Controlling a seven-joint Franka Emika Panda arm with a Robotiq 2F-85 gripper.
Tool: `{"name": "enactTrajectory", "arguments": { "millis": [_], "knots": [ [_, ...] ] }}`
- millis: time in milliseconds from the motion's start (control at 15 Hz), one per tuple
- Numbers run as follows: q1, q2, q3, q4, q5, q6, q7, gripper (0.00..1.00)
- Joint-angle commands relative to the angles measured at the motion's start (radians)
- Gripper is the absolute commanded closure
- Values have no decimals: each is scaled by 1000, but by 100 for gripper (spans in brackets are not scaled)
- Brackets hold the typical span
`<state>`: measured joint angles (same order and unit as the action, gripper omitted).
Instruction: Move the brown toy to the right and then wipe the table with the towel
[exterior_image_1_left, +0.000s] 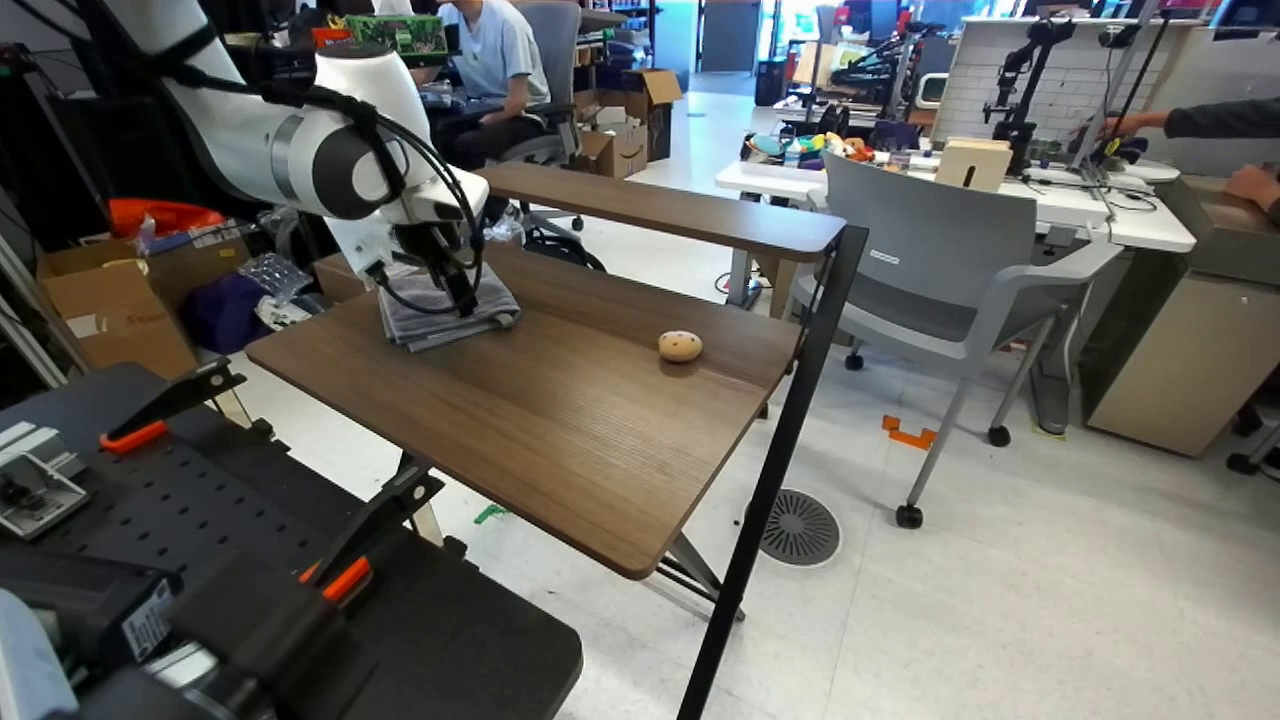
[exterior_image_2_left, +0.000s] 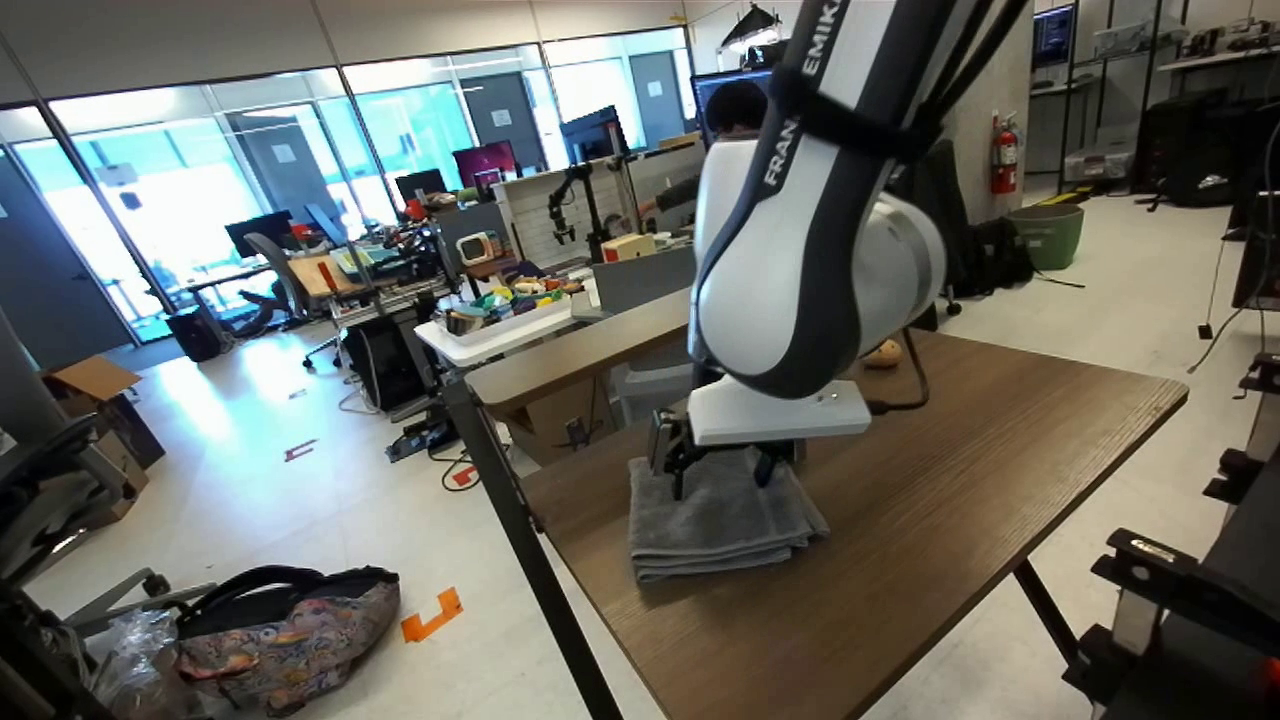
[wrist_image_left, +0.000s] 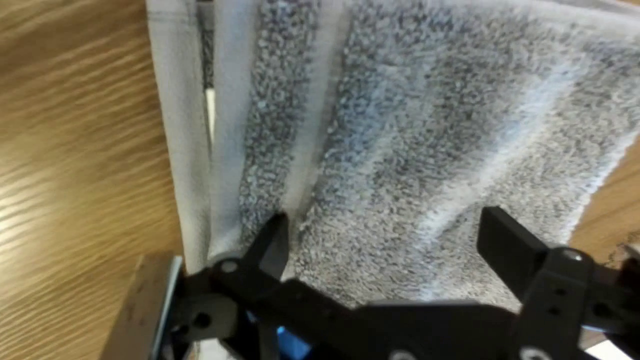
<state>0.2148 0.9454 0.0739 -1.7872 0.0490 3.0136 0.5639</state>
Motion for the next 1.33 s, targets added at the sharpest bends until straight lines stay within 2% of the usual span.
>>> {"name": "enactTrajectory", "arguments": {
  "millis": [0, 200, 267, 400, 533, 667, 1000, 1133, 1267],
  "knots": [
    [-155, -144, 108, -228, 81, 78, -197, 0],
    [-249, -181, 167, -276, 119, -11, -297, 0],
    [-234, -183, 147, -276, 126, -42, -301, 0],
    [-212, -171, 131, -242, 120, -199, -331, 0],
    [-140, -145, 76, -192, 111, -314, -293, 0],
    [-102, -151, 61, -179, 117, -304, -270, 0],
    [-70, -234, 91, -200, 173, -130, -261, 0],
    [-15, -240, 48, -176, 162, -98, -227, 0],
    [64, -218, -35, -130, 134, -118, -157, 0]
  ]
}}
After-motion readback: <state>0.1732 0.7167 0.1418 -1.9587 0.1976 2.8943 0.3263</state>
